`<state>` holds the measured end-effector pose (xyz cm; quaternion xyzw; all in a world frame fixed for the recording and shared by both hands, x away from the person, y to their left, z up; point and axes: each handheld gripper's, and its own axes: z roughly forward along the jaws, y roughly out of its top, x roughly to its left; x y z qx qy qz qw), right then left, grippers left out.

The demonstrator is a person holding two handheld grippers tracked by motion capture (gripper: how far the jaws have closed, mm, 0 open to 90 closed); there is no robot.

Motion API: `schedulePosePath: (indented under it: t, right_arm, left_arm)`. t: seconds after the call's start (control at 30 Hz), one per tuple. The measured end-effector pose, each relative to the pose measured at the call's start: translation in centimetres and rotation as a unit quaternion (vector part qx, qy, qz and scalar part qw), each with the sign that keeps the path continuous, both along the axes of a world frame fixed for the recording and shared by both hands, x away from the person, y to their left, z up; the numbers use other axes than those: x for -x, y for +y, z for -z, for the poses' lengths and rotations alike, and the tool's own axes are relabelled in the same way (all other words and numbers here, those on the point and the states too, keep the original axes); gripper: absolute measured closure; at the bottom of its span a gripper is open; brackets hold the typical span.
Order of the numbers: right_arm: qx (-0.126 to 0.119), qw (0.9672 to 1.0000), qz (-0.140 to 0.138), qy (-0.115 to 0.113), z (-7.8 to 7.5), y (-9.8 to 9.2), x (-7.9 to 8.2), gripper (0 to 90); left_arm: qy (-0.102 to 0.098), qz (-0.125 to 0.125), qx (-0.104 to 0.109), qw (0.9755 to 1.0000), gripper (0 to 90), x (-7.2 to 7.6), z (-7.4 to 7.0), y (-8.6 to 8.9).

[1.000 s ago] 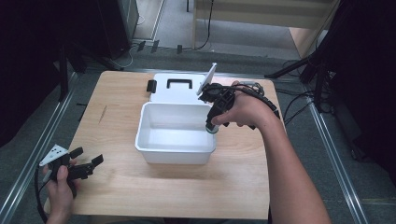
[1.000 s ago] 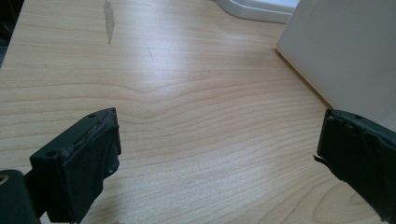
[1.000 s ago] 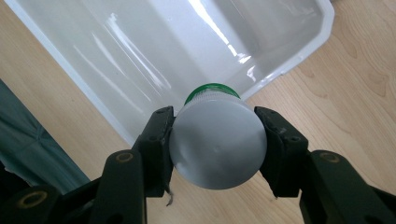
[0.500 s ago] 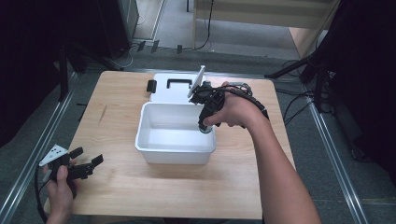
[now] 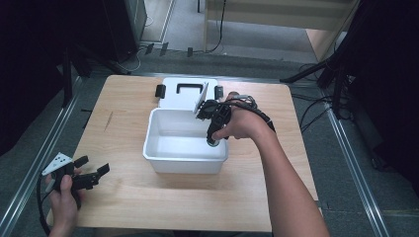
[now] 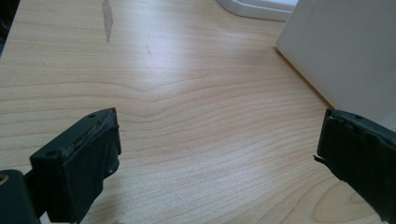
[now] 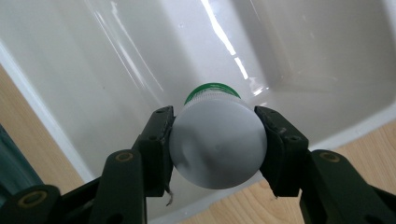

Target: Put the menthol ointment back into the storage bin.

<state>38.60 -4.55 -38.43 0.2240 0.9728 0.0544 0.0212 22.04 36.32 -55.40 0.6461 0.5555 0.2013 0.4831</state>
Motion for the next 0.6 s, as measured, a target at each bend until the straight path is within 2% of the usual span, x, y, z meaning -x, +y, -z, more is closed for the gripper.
schedulePosePath:
  t: [0.6]
  right_arm:
    - [0.010,0.9996,-0.027,0.004,3.6,1.1,-0.2,51.5]
  left_arm:
    - [-0.001,0.000,0.000,1.0000,0.3,0.0,0.0,0.0]
